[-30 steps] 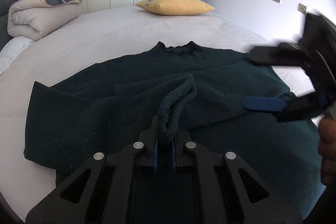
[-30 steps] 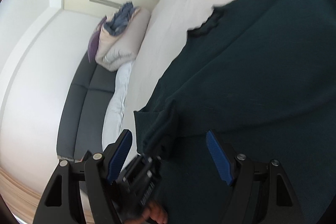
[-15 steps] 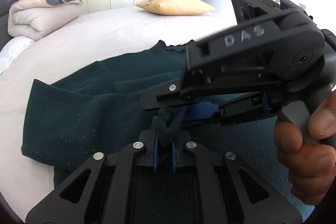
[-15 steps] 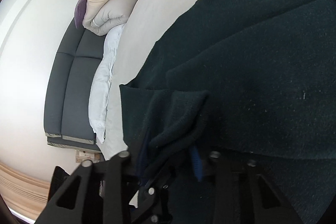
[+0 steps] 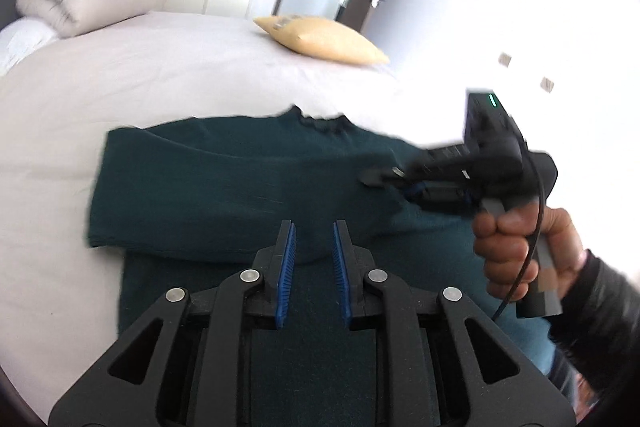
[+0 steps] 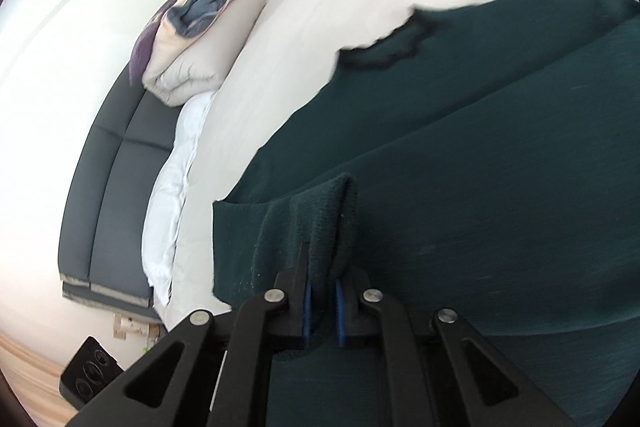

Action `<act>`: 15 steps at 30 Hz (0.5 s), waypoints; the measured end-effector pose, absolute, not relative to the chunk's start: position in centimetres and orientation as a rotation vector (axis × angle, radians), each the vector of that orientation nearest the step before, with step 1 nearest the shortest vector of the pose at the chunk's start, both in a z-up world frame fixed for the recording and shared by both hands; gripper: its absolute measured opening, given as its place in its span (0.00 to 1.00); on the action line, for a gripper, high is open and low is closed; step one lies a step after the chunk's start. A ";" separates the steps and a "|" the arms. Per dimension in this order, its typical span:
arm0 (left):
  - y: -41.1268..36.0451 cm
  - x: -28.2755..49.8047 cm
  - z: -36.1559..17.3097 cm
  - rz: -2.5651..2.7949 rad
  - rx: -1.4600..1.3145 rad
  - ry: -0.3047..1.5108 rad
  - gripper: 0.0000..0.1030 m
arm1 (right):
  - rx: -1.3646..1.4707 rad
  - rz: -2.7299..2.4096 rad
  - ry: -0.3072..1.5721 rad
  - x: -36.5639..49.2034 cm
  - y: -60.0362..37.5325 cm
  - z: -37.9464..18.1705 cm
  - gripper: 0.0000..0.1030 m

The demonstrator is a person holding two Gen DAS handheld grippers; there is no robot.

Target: Fold small clothes

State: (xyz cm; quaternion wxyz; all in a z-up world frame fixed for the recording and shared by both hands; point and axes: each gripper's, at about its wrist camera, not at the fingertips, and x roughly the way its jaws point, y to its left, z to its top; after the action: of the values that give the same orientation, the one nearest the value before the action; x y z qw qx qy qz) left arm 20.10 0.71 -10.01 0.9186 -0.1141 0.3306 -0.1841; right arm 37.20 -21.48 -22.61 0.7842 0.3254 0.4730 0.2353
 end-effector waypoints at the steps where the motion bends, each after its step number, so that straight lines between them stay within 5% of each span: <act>1: 1.5 20.6 -10.0 -0.366 -0.253 0.683 0.17 | 0.699 0.485 1.010 37.4 -21.9 -22.6 0.10; 15: 16.3 28.3 -11.4 -0.100 -0.517 0.724 0.17 | 0.635 0.237 1.004 38.7 -29.9 -22.3 0.10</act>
State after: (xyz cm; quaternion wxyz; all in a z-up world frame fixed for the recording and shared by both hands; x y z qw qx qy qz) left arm 28.34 16.31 -11.37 0.9015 -0.2498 0.3502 -0.0484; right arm 38.73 -29.87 -22.34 0.8221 0.2984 0.4720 0.1113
